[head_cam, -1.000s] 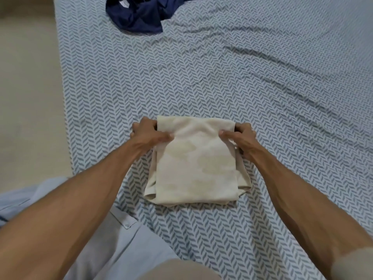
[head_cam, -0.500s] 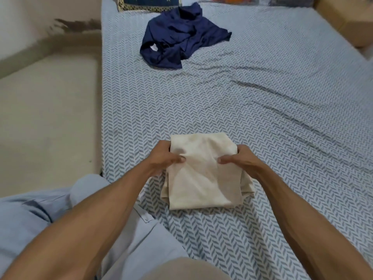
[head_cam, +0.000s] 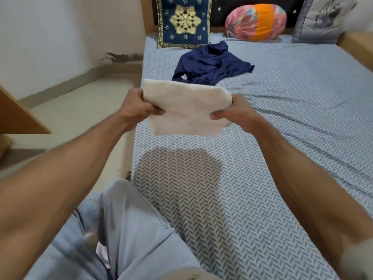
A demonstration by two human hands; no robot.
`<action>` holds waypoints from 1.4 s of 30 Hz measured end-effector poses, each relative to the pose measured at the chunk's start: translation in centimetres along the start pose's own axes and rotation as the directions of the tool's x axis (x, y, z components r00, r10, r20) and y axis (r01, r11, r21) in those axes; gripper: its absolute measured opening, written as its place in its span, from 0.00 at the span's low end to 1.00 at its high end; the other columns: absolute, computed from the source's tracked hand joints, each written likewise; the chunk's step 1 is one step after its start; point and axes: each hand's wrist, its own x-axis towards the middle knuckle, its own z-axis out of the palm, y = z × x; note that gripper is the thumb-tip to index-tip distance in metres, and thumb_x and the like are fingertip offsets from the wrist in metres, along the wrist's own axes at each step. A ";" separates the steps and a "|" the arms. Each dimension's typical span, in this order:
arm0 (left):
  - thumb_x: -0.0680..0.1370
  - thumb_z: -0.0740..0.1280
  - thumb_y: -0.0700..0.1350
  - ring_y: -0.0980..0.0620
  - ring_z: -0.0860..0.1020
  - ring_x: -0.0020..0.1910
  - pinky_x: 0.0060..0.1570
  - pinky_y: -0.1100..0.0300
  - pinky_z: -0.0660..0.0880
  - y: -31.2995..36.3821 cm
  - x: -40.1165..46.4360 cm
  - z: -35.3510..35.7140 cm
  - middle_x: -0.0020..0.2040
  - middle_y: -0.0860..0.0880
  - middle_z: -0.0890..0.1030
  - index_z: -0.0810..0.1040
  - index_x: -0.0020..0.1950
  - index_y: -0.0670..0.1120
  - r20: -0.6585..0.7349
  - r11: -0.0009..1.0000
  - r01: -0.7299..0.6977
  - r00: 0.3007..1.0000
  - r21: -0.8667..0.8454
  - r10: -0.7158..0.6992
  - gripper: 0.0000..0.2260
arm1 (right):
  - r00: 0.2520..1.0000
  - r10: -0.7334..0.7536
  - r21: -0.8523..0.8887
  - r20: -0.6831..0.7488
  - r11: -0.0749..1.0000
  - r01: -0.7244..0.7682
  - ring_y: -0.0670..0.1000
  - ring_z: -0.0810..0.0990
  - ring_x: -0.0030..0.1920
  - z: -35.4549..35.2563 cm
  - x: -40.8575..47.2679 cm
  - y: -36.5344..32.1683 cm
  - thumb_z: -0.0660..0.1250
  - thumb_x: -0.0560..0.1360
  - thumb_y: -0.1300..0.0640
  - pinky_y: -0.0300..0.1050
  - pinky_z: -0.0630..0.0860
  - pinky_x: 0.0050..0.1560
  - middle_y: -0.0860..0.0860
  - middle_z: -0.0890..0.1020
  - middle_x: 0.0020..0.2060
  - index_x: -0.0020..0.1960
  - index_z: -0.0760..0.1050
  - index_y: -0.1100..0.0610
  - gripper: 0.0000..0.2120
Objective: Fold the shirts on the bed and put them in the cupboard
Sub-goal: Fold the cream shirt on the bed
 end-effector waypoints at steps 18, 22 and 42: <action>0.63 0.82 0.44 0.58 0.83 0.49 0.51 0.57 0.81 -16.0 -13.0 2.5 0.48 0.57 0.86 0.84 0.54 0.55 0.402 0.938 0.079 0.889 0.337 -0.220 0.21 | 0.977 0.113 -0.076 0.180 0.992 -0.101 0.48 0.85 0.50 7.2 -11.6 15.5 0.80 0.63 0.68 0.49 0.83 0.51 0.47 0.86 0.48 0.50 0.83 0.49 0.20; 0.65 0.75 0.46 0.59 0.82 0.44 0.48 0.56 0.80 -16.2 -14.4 1.6 0.41 0.58 0.84 0.85 0.44 0.59 0.484 0.820 -0.067 0.834 0.568 -0.267 0.10 | 0.983 0.050 -0.143 0.175 0.989 -0.025 0.45 0.83 0.55 7.7 -15.0 17.6 0.77 0.63 0.68 0.50 0.79 0.58 0.43 0.86 0.49 0.40 0.82 0.47 0.16; 0.68 0.81 0.37 0.44 0.80 0.33 0.35 0.56 0.77 -17.8 -18.4 4.9 0.39 0.37 0.84 0.81 0.48 0.31 -0.024 0.695 0.712 0.700 0.096 -0.714 0.16 | 0.849 0.497 0.292 -0.181 0.851 -0.436 0.53 0.75 0.41 10.8 -19.8 20.1 0.69 0.80 0.58 0.49 0.73 0.42 0.56 0.78 0.42 0.46 0.74 0.61 0.08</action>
